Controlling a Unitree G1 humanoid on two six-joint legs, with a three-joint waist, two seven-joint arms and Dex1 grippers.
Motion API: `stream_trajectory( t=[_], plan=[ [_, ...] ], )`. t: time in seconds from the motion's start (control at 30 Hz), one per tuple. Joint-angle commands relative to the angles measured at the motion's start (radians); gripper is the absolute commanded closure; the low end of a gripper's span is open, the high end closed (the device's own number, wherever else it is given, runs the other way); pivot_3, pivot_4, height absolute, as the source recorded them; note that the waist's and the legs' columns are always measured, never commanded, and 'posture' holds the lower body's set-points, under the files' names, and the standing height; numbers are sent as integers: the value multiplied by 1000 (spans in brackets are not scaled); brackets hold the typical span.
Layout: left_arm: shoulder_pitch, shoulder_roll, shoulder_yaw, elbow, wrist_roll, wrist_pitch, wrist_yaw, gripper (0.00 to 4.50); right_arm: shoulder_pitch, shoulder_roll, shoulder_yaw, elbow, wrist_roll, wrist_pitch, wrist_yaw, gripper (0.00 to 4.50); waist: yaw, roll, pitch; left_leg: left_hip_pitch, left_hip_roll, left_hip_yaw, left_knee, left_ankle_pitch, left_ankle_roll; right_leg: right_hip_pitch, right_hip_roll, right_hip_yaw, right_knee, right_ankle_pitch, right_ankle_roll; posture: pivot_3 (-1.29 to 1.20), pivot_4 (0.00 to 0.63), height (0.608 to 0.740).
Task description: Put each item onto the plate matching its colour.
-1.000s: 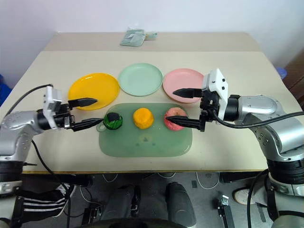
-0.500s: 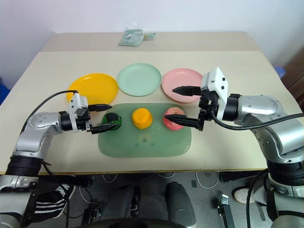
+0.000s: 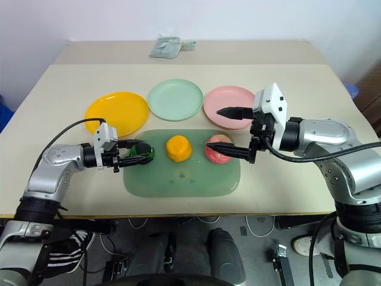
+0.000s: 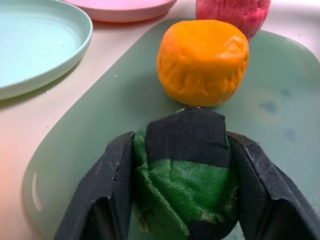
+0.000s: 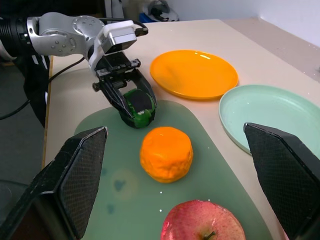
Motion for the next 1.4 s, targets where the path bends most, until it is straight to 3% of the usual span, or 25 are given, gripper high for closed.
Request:
stream_trajectory(
  t=[0.03, 0.33, 0.57, 0.83, 0.97, 1.27, 1.37, 1.4],
  plan=[
    [-13, -3, 18, -16, -20, 4, 1, 1726, -8, -19, -44, -34, 18, -4, 2, 0, 0, 0, 0, 0, 0, 0, 0, 0, 0, 0, 0, 0, 0, 0, 0, 0, 150, 736],
    [-203, -70, 100, 26, -56, 57, 168, 1726, -21, 2, -36, -10, -6, -20, -12, 0, 13, 0, 0, 0, 0, 0, 1, 0, 0, 0, 0, 0, 0, 1, 1, 0, 150, 736],
    [-469, -243, 30, 415, 126, -111, 402, 1726, -109, 89, 29, 138, -202, -125, -150, 0, 23, -1, 0, 0, -3, 0, 2, 0, 0, 0, 1, 0, 0, 2, 3, 0, 150, 736],
    [-739, -414, 49, 895, 206, -331, 571, 1726, -80, 117, 33, 111, -224, -124, -173, 0, 22, -1, 0, -3, -5, 1, 1, 0, 1, -1, 0, 0, -2, 2, 4, 0, 150, 736],
    [-787, -448, 67, 1010, 221, -353, 626, 1726, -67, 119, 23, 87, -222, -114, -191, 0, 15, -1, 0, -2, -5, 2, 1, 0, 1, -1, 1, 0, -2, 2, 4, 0, 150, 736],
    [-804, -458, 87, 1073, 244, -363, 647, 1726, -35, 107, -6, 63, -236, -99, -226, 0, 20, -1, 0, -2, -4, 2, 1, 0, 1, -1, 1, 0, 0, 2, 4, 0, 150, 736],
    [-805, -462, 107, 1079, 237, -347, 647, 939, -39, 108, -7, 61, -234, -101, -219, 0, 22, -1, 0, -2, -5, 2, 1, 0, 1, -1, 1, 0, 0, 2, 5, 0, 150, 736],
    [-805, -463, 113, 1078, 232, -346, 640, 471, -41, 108, -7, 62, -233, -102, -217, 0, 22, -1, 0, -2, -5, 2, 1, 0, 1, -1, 1, 0, 0, 2, 5, 0, 150, 736]
  ],
)
